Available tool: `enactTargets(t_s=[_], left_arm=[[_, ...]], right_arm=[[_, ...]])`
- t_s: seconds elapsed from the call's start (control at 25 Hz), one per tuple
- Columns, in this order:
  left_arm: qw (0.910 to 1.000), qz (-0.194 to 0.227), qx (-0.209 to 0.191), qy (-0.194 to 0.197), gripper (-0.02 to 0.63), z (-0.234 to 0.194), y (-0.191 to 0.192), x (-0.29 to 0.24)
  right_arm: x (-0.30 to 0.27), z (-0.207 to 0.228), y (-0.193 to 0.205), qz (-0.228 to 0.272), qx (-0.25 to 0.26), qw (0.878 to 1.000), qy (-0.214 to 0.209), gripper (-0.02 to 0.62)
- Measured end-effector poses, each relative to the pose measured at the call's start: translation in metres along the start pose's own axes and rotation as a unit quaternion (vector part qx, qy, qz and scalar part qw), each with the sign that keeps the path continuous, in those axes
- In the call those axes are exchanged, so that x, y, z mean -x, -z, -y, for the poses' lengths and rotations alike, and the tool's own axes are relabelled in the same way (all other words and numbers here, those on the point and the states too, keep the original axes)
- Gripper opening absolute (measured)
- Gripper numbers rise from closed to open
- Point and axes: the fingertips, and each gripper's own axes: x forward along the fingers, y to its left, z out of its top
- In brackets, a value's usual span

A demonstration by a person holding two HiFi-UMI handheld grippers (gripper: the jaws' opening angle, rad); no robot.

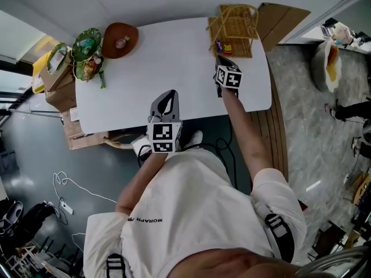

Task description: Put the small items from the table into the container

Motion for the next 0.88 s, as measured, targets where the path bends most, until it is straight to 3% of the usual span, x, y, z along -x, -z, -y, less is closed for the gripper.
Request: enactTargets(t_s=[0.88], left_arm=[[0.9998, 0.018, 0.008, 0.004, 0.005, 0.002, -0.007, 0.007]], right_arm=[[0.093, -0.079, -0.047, 0.107, 0.000, 0.993, -0.056, 0.014]])
